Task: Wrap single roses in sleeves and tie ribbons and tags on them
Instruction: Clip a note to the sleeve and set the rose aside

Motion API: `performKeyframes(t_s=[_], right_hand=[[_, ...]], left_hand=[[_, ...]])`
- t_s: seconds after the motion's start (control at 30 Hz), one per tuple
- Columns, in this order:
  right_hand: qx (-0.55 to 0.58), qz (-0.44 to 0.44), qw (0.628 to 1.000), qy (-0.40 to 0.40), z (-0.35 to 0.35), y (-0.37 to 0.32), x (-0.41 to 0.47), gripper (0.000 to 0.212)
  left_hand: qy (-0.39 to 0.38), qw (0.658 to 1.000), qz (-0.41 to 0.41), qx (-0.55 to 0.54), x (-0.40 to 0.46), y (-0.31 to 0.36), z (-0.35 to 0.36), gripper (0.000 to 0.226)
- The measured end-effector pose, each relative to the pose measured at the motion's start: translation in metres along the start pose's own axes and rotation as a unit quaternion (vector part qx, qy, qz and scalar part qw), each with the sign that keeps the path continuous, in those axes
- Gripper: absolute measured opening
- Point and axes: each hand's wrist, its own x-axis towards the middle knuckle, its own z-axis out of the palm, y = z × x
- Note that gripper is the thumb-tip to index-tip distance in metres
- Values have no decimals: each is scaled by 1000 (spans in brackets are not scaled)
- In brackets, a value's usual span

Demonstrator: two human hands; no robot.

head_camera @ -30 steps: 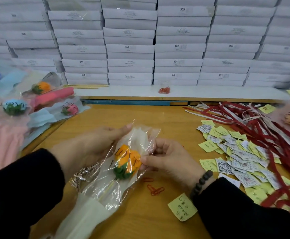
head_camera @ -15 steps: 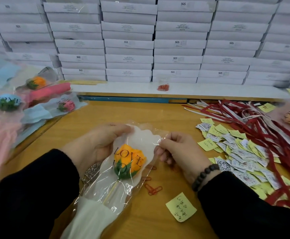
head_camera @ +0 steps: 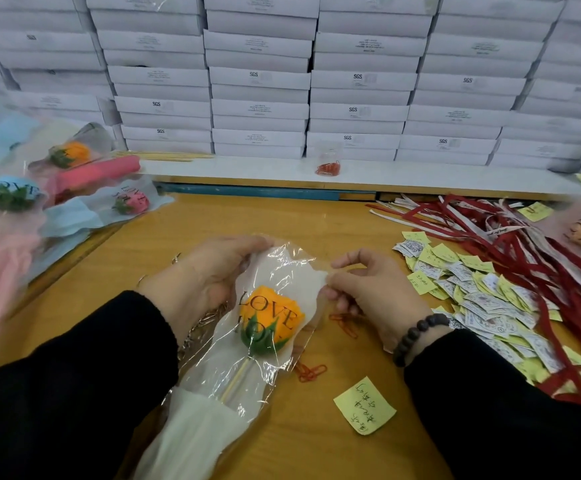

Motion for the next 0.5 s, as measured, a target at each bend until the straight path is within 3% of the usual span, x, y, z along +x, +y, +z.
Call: performKeyframes(t_s=[0.1, 0.2, 0.5], right_hand=[[-82, -17, 996, 3, -8, -3, 3, 17], [-253, -65, 965, 28, -26, -7, 6, 8], [-440, 4, 891, -108, -67, -24, 1, 8]], left_hand=[[22, 999, 21, -23, -1, -6, -3, 8], [34, 998, 48, -36, -2, -11, -10, 8], [30, 996, 65, -48, -3, -17, -5, 10]])
